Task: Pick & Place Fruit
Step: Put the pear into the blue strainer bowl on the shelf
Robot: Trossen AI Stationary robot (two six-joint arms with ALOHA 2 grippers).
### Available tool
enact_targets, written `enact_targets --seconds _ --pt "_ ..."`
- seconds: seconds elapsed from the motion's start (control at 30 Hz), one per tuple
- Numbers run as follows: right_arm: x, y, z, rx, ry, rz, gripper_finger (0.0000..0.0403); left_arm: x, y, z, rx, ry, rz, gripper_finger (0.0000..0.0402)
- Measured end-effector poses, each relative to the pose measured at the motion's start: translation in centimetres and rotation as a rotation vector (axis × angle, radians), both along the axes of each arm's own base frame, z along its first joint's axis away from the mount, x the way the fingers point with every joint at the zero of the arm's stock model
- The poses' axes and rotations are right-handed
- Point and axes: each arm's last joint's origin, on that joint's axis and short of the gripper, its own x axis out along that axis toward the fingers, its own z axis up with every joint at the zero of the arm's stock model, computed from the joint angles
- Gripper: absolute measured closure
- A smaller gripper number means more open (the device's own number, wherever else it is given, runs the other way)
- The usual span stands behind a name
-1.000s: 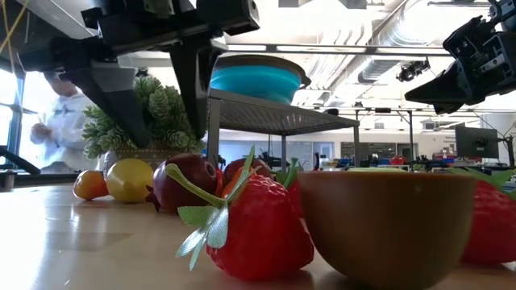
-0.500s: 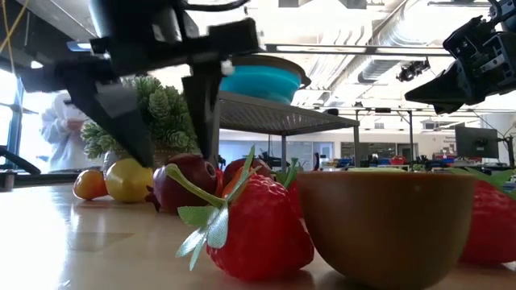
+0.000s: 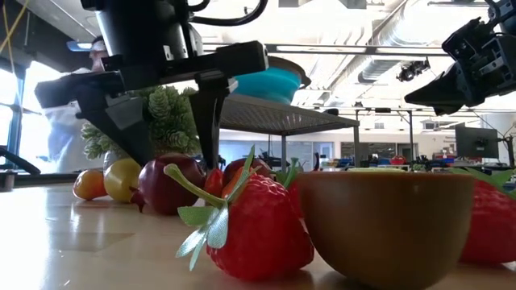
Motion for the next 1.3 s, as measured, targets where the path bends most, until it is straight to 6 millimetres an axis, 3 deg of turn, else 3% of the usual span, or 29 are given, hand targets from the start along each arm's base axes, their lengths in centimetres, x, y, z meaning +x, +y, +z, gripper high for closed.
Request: enact_targets --seconds 0.3,0.7,1.3 --pt "0.00 0.00 -0.01 -0.003 0.002 0.001 0.0401 0.26 0.50 0.02 0.014 -0.007 0.011 0.0141" --pt "0.00 0.00 -0.01 -0.003 0.002 0.001 0.0401 0.24 0.44 0.00 -0.004 0.001 0.010 0.0240" --pt "0.00 0.00 -0.01 -0.003 0.002 0.001 0.0400 0.24 0.43 -0.01 -0.008 0.003 0.010 0.0312"
